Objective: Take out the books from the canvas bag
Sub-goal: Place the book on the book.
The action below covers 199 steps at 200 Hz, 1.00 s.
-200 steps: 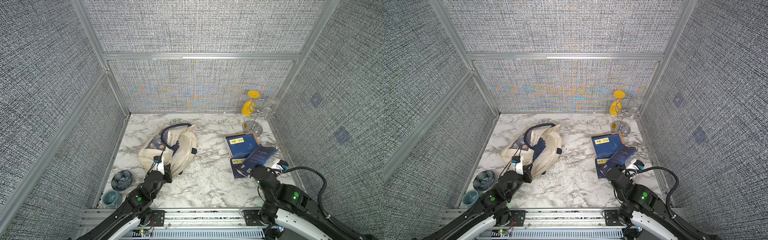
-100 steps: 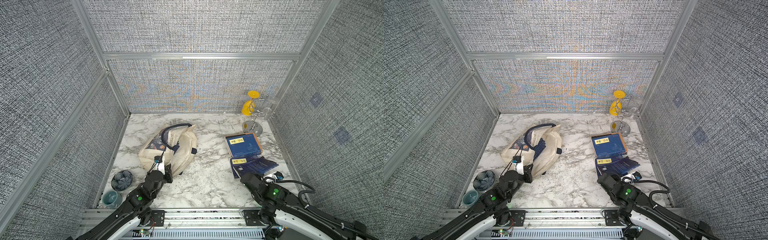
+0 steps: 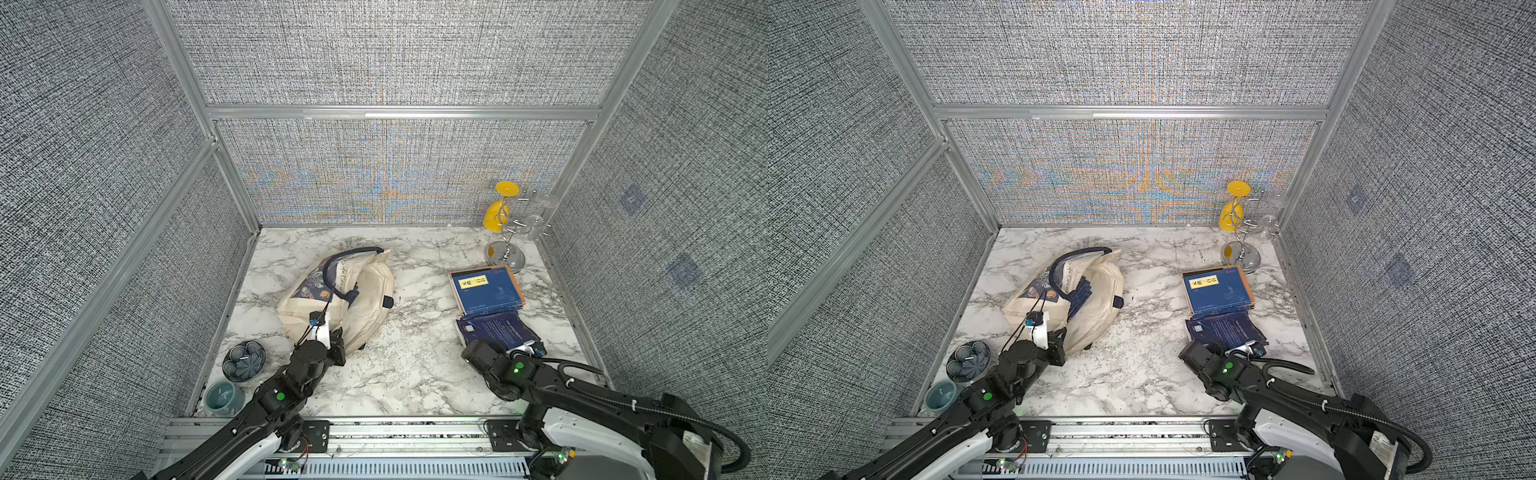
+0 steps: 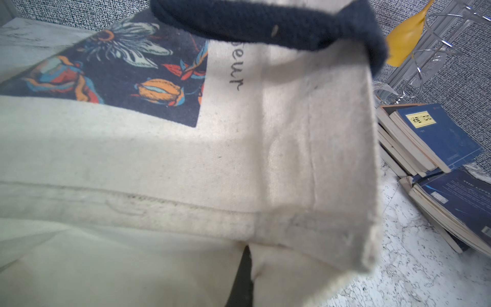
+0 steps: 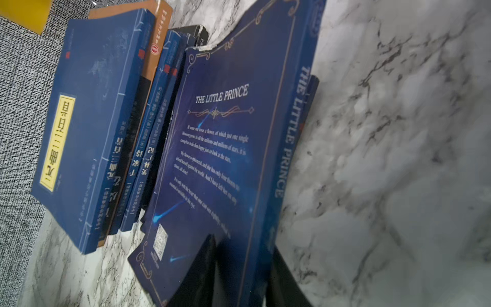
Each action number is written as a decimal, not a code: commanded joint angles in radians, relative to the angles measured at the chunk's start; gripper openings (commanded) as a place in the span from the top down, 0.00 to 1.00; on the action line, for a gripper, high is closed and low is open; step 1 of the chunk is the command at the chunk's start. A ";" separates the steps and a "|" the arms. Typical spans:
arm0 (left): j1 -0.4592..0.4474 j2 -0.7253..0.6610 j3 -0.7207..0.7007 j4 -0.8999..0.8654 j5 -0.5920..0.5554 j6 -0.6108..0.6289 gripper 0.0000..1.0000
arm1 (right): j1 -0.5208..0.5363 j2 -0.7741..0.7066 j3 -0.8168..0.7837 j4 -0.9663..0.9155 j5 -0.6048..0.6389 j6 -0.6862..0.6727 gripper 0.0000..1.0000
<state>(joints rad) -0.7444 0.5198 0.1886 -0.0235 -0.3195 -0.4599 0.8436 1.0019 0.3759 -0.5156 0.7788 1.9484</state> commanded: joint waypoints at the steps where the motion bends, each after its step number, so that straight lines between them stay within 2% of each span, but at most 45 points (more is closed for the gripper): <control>1: 0.000 0.001 0.000 0.040 -0.002 0.007 1.00 | -0.003 0.026 0.003 0.052 -0.043 0.002 0.57; 33: 0.000 0.015 0.005 0.043 0.003 0.009 1.00 | -0.012 0.054 0.032 0.060 -0.076 -0.072 0.37; 74: 0.000 0.016 0.005 0.040 0.002 0.010 1.00 | -0.018 0.020 0.127 -0.163 -0.108 -0.123 0.14; 102: 0.000 0.018 0.006 0.042 0.001 0.012 1.00 | -0.020 -0.015 0.188 -0.317 -0.093 -0.164 0.06; 118: 0.000 0.016 0.008 0.039 0.008 0.012 1.00 | -0.021 -0.037 0.212 -0.361 -0.087 -0.216 0.05; 126: 0.000 0.015 0.007 0.040 0.014 0.016 1.00 | -0.021 -0.057 0.219 -0.311 -0.086 -0.334 0.05; 132: -0.001 0.013 0.009 0.039 0.015 0.019 1.00 | -0.022 -0.079 0.213 -0.198 -0.106 -0.484 0.05; 139: 0.000 0.010 0.011 0.035 0.016 0.019 1.00 | -0.021 -0.093 0.201 -0.100 -0.135 -0.588 0.05; 160: 0.000 -0.002 0.008 0.032 0.015 0.018 1.00 | -0.021 -0.116 0.126 0.301 -0.309 -0.902 0.06; 171: -0.001 -0.008 0.006 0.024 0.007 0.012 1.00 | -0.021 -0.108 0.120 0.381 -0.350 -0.965 0.06; 199: -0.002 -0.014 0.011 -0.014 -0.037 -0.024 1.00 | -0.021 -0.054 0.138 0.430 -0.378 -0.982 0.05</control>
<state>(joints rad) -0.7444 0.5095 0.1886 -0.0288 -0.3202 -0.4568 0.8207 0.9154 0.5049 -0.2699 0.4728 1.1179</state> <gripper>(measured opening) 0.052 0.942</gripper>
